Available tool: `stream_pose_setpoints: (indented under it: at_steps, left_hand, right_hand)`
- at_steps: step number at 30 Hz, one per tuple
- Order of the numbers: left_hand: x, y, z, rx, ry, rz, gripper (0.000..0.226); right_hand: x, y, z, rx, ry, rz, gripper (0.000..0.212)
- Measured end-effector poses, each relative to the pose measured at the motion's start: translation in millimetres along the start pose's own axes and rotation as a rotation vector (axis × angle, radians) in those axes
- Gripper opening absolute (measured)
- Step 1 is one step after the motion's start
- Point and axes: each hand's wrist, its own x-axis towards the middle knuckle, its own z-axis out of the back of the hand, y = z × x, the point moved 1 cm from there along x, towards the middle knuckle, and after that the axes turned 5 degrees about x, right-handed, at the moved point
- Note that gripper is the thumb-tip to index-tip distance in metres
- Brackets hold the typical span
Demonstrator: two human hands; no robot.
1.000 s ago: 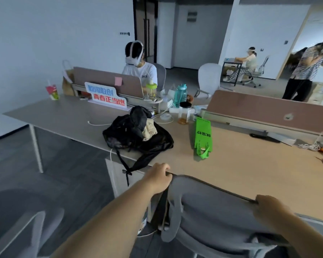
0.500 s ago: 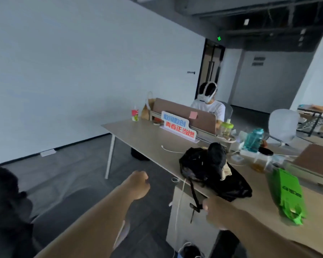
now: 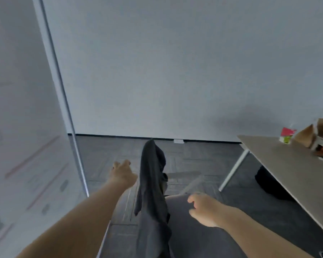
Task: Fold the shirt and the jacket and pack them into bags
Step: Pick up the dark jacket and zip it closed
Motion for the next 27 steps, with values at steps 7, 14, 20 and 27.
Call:
stream_pose_setpoints:
  at_steps: [7, 14, 20, 27]
  left_hand:
    - [76.3, 9.4, 5.8, -0.262, 0.063, 0.154, 0.063]
    - [159.2, -42.5, -31.2, -0.544, 0.150, 0.170, 0.058]
    - [210.6, -55.9, -51.7, -0.394, 0.090, 0.057, 0.049]
    - [271.2, -70.7, -56.0, -0.258, 0.187, -0.145, 0.052]
  right_hand:
    - [160.3, 104.4, 9.1, 0.768, 0.042, -0.003, 0.081]
    - [268.8, 145.0, -29.5, 0.919, -0.061, -0.141, 0.066]
    - [310.4, 88.0, -19.5, 1.548, 0.037, -0.295, 0.041]
    - [335.4, 75.4, -57.5, 1.704, 0.010, -0.548, 0.055]
